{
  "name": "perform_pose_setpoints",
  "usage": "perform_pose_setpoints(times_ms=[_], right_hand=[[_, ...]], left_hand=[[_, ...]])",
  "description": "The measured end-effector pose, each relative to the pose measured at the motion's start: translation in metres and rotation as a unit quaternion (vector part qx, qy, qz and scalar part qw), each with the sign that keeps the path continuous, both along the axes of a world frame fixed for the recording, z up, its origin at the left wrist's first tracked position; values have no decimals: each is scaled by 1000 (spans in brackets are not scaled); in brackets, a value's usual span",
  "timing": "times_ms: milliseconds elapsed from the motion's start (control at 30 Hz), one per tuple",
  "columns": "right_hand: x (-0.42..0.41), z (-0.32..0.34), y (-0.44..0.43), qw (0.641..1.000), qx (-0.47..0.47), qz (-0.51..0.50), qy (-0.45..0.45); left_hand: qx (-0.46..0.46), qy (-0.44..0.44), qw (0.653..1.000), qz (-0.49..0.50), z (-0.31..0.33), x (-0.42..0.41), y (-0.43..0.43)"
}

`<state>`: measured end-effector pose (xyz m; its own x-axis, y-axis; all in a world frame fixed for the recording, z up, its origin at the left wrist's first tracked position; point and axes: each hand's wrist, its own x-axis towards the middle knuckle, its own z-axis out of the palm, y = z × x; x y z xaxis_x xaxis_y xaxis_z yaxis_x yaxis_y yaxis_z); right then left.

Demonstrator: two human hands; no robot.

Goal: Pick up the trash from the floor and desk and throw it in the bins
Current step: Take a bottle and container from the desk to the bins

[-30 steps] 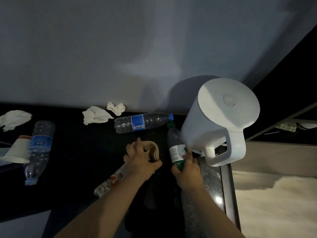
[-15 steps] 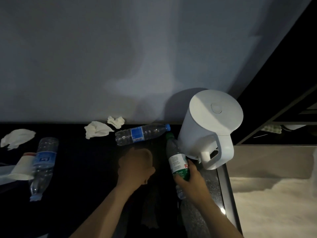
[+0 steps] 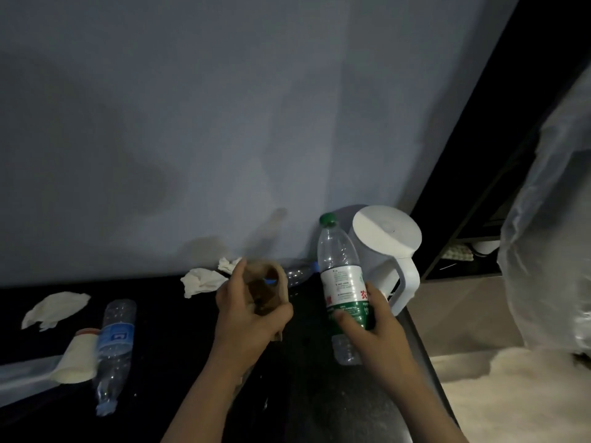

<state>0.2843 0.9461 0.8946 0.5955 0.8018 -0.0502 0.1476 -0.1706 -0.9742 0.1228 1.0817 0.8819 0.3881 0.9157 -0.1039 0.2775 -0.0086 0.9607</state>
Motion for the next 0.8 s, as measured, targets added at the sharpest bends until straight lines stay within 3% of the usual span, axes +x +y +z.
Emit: perform_pose_setpoints(times_ms=[400,600,800], right_hand=[[0,99,-116,978,102,-156,-97],[39,118,-226,954,112,-255,-111],[92,139,-383,918,114,-352,-142]], left_hand=[[58,-127,977,-161,92,49,-72],[95,-137,955,-247,127,117,-166],[125,-164,929,-307,149,210,-315]])
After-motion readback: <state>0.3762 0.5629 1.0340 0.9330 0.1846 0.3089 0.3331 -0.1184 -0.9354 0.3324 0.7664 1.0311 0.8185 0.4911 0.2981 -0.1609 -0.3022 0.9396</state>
